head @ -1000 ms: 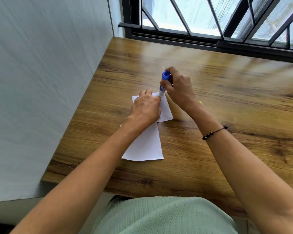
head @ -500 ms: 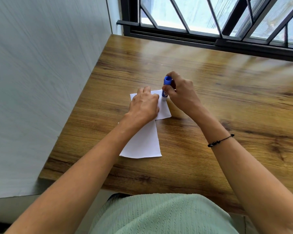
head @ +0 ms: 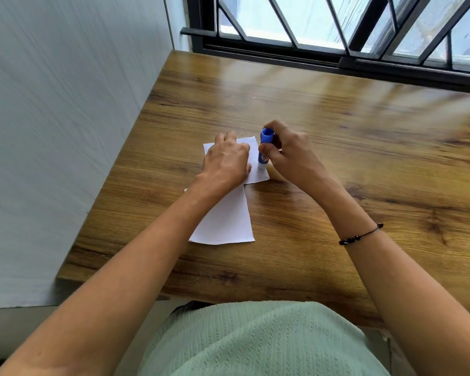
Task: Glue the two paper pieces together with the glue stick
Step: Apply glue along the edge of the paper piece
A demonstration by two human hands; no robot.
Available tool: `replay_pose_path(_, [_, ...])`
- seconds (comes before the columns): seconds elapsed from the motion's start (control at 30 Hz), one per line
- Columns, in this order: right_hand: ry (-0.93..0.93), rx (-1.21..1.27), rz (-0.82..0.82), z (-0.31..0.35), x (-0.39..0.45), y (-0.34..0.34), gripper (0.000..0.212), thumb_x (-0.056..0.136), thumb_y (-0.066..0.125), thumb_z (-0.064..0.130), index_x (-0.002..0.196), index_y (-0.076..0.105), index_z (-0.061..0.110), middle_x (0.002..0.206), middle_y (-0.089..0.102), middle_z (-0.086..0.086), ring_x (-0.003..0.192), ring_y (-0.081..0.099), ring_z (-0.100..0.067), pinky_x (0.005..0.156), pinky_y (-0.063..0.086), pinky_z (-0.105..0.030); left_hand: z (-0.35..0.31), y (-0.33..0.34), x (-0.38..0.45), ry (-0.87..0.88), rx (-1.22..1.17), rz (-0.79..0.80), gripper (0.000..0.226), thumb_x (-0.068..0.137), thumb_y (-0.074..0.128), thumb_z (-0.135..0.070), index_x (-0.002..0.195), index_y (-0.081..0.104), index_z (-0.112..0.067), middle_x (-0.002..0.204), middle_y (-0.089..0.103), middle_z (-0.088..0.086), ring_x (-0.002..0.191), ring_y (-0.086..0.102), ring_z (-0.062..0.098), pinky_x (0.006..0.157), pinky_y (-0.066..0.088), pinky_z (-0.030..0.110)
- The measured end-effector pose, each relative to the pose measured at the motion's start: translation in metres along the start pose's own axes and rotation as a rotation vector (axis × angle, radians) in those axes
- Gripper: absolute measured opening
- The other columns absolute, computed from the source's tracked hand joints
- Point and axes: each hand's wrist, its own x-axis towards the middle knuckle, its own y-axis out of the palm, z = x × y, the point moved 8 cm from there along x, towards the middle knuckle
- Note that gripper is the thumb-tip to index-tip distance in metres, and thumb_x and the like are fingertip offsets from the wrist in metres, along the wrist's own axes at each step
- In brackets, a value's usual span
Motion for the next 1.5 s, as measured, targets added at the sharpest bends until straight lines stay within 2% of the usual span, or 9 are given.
replay_pose_path(0.13, [-0.011, -0.012, 0.008, 0.002, -0.008, -0.002, 0.024, 0.087, 0.055, 0.013, 0.110, 0.053, 0.007, 0.078, 0.061, -0.001, 0.083, 0.061, -0.027, 0.079, 0.047, -0.040, 0.000, 0.000, 0.000, -0.001, 0.009, -0.001, 0.040, 0.090, 0.052, -0.030, 0.125, 0.051, -0.011, 0.128, 0.042, 0.015, 0.121, 0.037, 0.029, 0.093, 0.040, 0.036])
replay_pose_path(0.43, [0.013, 0.016, 0.024, -0.002, -0.021, -0.006, 0.024, 0.086, 0.057, 0.015, 0.109, 0.055, 0.009, 0.079, 0.059, -0.001, 0.076, 0.056, -0.022, 0.077, 0.047, -0.039, -0.001, 0.000, 0.002, 0.007, 0.026, 0.000, 0.039, 0.090, 0.051, -0.029, 0.123, 0.052, -0.007, 0.127, 0.043, 0.016, 0.120, 0.038, 0.030, 0.093, 0.040, 0.037])
replay_pose_path(0.6, [0.026, 0.050, -0.017, -0.005, -0.022, -0.015, 0.023, 0.086, 0.059, 0.017, 0.107, 0.055, 0.009, 0.086, 0.066, -0.013, 0.080, 0.060, -0.031, 0.079, 0.048, -0.044, 0.007, -0.003, 0.013, -0.034, 0.037, -0.036, 0.039, 0.091, 0.051, -0.029, 0.117, 0.052, -0.001, 0.126, 0.045, 0.019, 0.119, 0.039, 0.033, 0.091, 0.040, 0.039])
replay_pose_path(0.77, [0.026, 0.060, -0.026, -0.002, -0.021, -0.018, 0.024, 0.086, 0.058, 0.016, 0.108, 0.055, 0.008, 0.085, 0.066, -0.011, 0.082, 0.060, -0.029, 0.079, 0.047, -0.039, 0.011, -0.005, 0.024, -0.066, 0.040, -0.087, 0.046, 0.090, 0.051, -0.032, 0.121, 0.046, 0.002, 0.127, 0.046, 0.021, 0.119, 0.040, 0.034, 0.093, 0.038, 0.039])
replay_pose_path(0.87, [0.044, 0.065, -0.028, -0.003, -0.019, -0.017, 0.022, 0.086, 0.058, 0.016, 0.107, 0.056, 0.009, 0.078, 0.061, 0.000, 0.079, 0.059, -0.024, 0.074, 0.041, -0.027, 0.011, -0.008, 0.029, -0.094, 0.107, -0.156, 0.046, 0.089, 0.050, -0.036, 0.116, 0.048, 0.001, 0.122, 0.050, 0.020, 0.114, 0.044, 0.034, 0.091, 0.038, 0.039])
replay_pose_path(0.93, [0.044, 0.062, -0.036, -0.003, -0.017, -0.018, 0.021, 0.086, 0.058, 0.016, 0.106, 0.056, 0.009, 0.076, 0.060, 0.003, 0.077, 0.059, -0.022, 0.071, 0.040, -0.024, 0.009, -0.011, 0.030, -0.109, 0.170, -0.194, 0.044, 0.089, 0.050, -0.038, 0.112, 0.050, 0.000, 0.117, 0.053, 0.019, 0.111, 0.046, 0.033, 0.088, 0.037, 0.039])
replay_pose_path(1.3, [0.056, 0.063, -0.082, -0.007, -0.008, -0.020, 0.021, 0.086, 0.058, 0.017, 0.106, 0.055, 0.009, 0.071, 0.058, 0.007, 0.074, 0.058, -0.021, 0.073, 0.044, -0.029, 0.007, -0.006, 0.029, -0.122, 0.237, -0.225, 0.030, 0.091, 0.045, -0.027, 0.090, 0.067, -0.007, 0.095, 0.070, 0.015, 0.099, 0.054, 0.030, 0.084, 0.035, 0.037])
replay_pose_path(1.5, [0.044, 0.052, -0.198, -0.006, 0.009, -0.033, 0.023, 0.088, 0.057, 0.016, 0.107, 0.054, 0.004, 0.079, 0.057, -0.002, 0.072, 0.054, -0.020, 0.069, 0.043, -0.027, 0.005, -0.016, 0.021, -0.061, 0.166, -0.285, 0.036, 0.093, 0.044, -0.032, 0.093, 0.063, -0.003, 0.097, 0.067, 0.016, 0.099, 0.053, 0.032, 0.082, 0.037, 0.039])
